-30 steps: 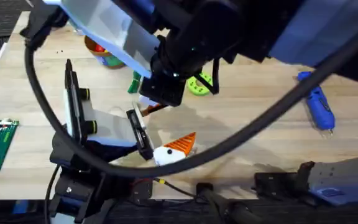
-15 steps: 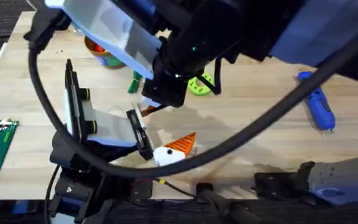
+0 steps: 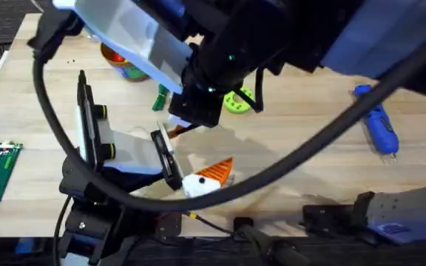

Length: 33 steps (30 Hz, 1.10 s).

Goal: Pick up the gripper from the table and insert it into the empty holder that is missing its gripper. Then pick up a screw, insert it into the mounting hole, and use the screwdriver to tighten it. Finally, clean up the table by picking up the vegetable and placing it into the bucket.

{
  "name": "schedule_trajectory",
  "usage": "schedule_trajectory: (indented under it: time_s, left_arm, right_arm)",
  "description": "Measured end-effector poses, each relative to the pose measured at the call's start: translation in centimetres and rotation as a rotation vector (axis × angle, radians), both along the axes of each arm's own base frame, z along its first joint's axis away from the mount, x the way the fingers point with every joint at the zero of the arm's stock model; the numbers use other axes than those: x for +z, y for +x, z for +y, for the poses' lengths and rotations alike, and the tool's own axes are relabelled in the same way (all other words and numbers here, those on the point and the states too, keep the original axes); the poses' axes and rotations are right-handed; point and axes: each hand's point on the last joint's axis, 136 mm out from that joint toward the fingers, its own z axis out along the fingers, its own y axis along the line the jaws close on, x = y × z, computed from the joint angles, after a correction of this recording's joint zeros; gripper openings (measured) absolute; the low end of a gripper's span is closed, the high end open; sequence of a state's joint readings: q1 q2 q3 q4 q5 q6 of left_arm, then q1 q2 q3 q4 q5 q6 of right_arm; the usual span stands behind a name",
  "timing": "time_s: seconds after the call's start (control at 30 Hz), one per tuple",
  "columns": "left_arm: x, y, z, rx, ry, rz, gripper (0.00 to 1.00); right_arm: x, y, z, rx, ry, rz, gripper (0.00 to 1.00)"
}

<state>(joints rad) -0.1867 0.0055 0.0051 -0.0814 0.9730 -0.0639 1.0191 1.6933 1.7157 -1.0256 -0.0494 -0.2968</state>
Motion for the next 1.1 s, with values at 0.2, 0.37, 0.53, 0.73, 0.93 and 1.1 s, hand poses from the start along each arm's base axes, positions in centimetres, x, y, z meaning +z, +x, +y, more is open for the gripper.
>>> schedule_trajectory:
  time_s: [0.2, 0.37, 0.53, 0.73, 0.93, 1.1]
  left_arm:
    - [0.00, 0.00, 0.00, 0.000, 0.000, 0.000, 0.993]
    - [0.00, -0.01, 0.00, 0.000, 0.000, -0.001, 0.993]
    - [0.00, -0.01, 0.00, 0.000, 0.000, -0.001, 0.992]
    - [0.00, -0.01, 0.00, -0.001, 0.001, -0.003, 0.992]
    - [-0.01, 0.00, 0.00, 0.000, 0.000, 0.002, 0.993]
    - [-0.01, -0.01, 0.00, 0.000, -0.002, 0.005, 0.993]
  right_arm:
    - [-0.04, -0.07, -0.12, 0.003, -0.006, 0.002, 0.008]
    - [-0.09, -0.15, -0.25, 0.013, -0.013, 0.000, 0.008]
    - [-0.09, -0.15, -0.25, 0.017, -0.014, -0.002, 0.008]
    - [0.01, -0.04, -0.07, 0.016, -0.006, -0.007, 0.008]
    - [-0.37, 0.11, 0.15, 0.016, -0.012, -0.003, 0.008]
    - [-0.29, 0.16, 0.26, 0.017, -0.009, -0.005, 0.008]
